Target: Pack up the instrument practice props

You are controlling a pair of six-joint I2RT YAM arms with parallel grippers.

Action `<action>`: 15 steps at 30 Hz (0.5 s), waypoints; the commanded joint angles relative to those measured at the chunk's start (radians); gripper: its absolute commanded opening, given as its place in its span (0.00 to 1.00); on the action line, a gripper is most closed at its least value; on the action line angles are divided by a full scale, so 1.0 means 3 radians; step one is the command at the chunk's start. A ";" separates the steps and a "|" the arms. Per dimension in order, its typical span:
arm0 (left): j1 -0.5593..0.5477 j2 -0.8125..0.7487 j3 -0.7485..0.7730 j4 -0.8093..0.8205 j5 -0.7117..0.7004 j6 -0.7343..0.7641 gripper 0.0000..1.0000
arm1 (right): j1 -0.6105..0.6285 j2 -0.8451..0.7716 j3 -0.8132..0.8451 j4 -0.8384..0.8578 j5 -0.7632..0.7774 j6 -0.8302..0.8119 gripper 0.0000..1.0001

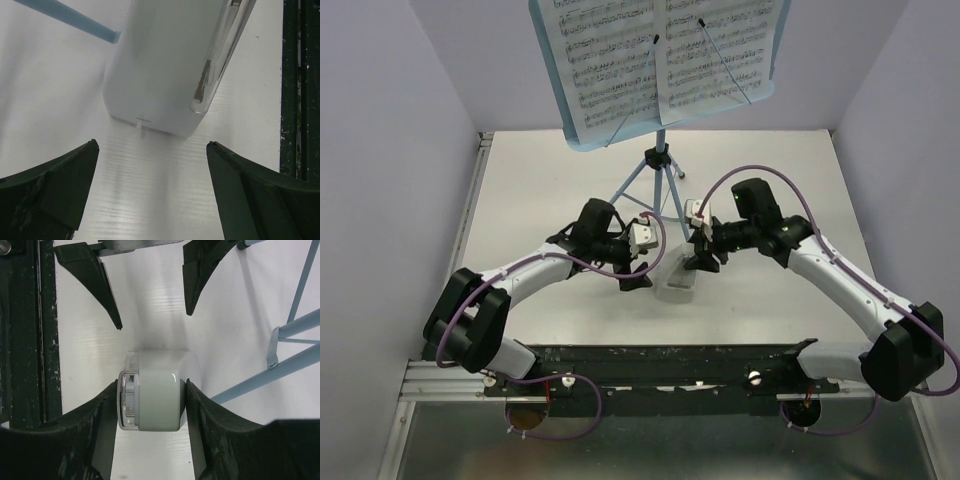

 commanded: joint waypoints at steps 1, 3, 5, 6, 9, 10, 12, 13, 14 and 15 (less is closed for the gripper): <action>-0.0065 0.0140 0.0070 -0.0135 0.0281 0.0247 0.99 | 0.0001 -0.0343 -0.0176 -0.0110 0.0162 -0.0083 0.00; -0.0096 0.0206 0.0105 -0.0196 0.0322 0.0344 0.99 | -0.0004 -0.0440 -0.0268 -0.0145 0.0178 -0.0083 0.00; -0.0147 0.0283 0.0162 -0.0268 0.0353 0.0411 0.99 | -0.0009 -0.0527 -0.0345 -0.0166 0.0203 -0.0062 0.00; -0.0173 0.0324 0.0182 -0.0294 0.0353 0.0432 0.99 | -0.0009 -0.0558 -0.0386 -0.0171 0.0224 -0.0052 0.00; -0.0244 0.0380 0.0193 -0.0299 0.0373 0.0437 0.99 | -0.0014 -0.0635 -0.0473 -0.0146 0.0331 -0.0011 0.00; -0.0265 0.0385 0.0182 -0.0274 0.0368 0.0422 0.99 | -0.0019 -0.0660 -0.0493 -0.0125 0.0362 -0.0001 0.00; -0.0311 0.0406 0.0157 -0.0207 0.0353 0.0391 0.99 | -0.0025 -0.0716 -0.0545 -0.0064 0.0428 0.0055 0.00; -0.0336 0.0421 0.0137 -0.0156 0.0333 0.0360 0.99 | -0.0025 -0.0737 -0.0570 -0.0023 0.0444 0.0091 0.00; -0.0367 0.0441 0.0116 -0.0065 0.0307 0.0299 0.99 | -0.0030 -0.0757 -0.0591 -0.0008 0.0449 0.0106 0.00; -0.0398 0.0457 0.0091 0.0032 0.0292 0.0253 0.99 | -0.0030 -0.0773 -0.0616 0.0003 0.0459 0.0117 0.00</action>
